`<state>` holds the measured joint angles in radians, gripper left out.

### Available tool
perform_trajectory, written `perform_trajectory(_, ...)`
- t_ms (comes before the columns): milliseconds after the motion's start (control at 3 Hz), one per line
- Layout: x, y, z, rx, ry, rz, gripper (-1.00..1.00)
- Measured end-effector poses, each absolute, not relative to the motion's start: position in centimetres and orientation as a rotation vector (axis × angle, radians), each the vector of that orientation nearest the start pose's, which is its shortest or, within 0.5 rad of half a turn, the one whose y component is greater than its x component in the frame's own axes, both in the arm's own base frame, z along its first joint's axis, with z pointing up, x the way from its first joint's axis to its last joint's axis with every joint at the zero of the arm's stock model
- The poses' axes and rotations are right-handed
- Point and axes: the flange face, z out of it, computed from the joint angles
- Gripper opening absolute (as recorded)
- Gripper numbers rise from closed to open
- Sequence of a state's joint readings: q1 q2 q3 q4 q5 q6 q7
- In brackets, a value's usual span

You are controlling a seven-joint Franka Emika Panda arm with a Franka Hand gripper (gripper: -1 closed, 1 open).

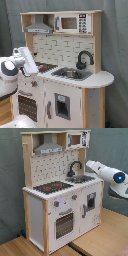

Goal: Play with the kitchen

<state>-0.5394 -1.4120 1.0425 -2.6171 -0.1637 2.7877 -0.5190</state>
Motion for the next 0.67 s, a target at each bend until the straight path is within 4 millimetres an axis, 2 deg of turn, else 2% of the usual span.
perform_trajectory(667,33.1,25.4,56.5,1.532,0.878,0.813,1.00)
